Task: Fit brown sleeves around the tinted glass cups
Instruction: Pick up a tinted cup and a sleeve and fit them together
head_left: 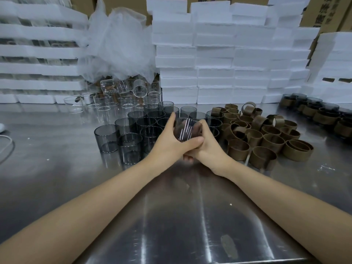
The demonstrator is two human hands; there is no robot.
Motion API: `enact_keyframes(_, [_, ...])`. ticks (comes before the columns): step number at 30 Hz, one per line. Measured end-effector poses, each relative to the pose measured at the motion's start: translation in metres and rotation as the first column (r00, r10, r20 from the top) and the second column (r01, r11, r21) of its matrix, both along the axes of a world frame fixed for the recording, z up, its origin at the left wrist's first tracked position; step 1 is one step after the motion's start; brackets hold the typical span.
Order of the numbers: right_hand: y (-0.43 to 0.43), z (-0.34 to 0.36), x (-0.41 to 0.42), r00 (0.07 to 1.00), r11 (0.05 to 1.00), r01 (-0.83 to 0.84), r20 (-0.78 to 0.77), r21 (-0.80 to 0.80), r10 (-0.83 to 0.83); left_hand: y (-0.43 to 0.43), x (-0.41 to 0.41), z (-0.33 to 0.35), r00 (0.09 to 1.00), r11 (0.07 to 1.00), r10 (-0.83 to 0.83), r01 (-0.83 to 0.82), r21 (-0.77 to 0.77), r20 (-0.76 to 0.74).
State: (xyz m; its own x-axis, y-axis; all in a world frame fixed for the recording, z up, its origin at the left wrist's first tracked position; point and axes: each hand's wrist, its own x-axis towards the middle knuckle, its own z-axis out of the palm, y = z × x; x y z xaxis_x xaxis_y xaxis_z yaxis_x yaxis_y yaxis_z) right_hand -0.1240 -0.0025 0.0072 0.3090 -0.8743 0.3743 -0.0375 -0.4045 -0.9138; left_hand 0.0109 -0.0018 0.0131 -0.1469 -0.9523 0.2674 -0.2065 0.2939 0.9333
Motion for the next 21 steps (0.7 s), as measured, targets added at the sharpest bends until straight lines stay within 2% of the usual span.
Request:
enact_keyframes(2, [-0.001, 0.0, -0.001, 1.0, 0.999, -0.019, 0.015, 0.035, 0.019, -0.001, 0.001, -0.004, 0.979, 0.988, -0.14, 0.149, 0.049, -0.151])
enact_keyframes(5, [-0.003, 0.0, 0.0, 0.998, 0.998, 0.051, -0.035, 0.033, -0.05, 0.001, -0.002, -0.011, 0.96, 0.974, -0.201, 0.216, 0.061, -0.193])
enact_keyframes(7, [-0.003, -0.003, 0.002, 0.97, 0.976, 0.192, -0.134, -0.099, -0.204, -0.002, -0.001, -0.014, 0.966, 0.98, -0.167, 0.185, 0.072, -0.196])
enact_keyframes(9, [0.0, -0.007, 0.006, 0.909, 0.914, 0.301, -0.21, -0.27, -0.361, -0.003, 0.0, -0.014, 0.973, 0.99, -0.113, 0.128, 0.062, -0.201])
enact_keyframes(13, [0.007, -0.005, 0.013, 0.898, 0.812, 0.267, -0.171, -0.519, -0.405, -0.004, 0.001, -0.014, 0.955, 0.996, 0.041, -0.064, -0.066, -0.295])
enact_keyframes(14, [0.009, -0.005, 0.014, 0.897, 0.799, 0.208, -0.215, -0.564, -0.385, -0.003, 0.001, -0.013, 0.956, 0.991, 0.065, -0.095, -0.093, -0.287])
enact_keyframes(17, [0.01, -0.011, 0.019, 0.875, 0.795, 0.055, -0.355, -0.604, -0.33, 0.002, 0.001, -0.013, 0.985, 0.975, 0.123, -0.143, -0.173, -0.118])
enact_keyframes(21, [0.006, -0.013, 0.019, 0.903, 0.865, 0.141, -0.296, -0.482, -0.312, 0.005, -0.001, -0.009, 0.995, 0.969, 0.103, -0.104, -0.224, -0.018])
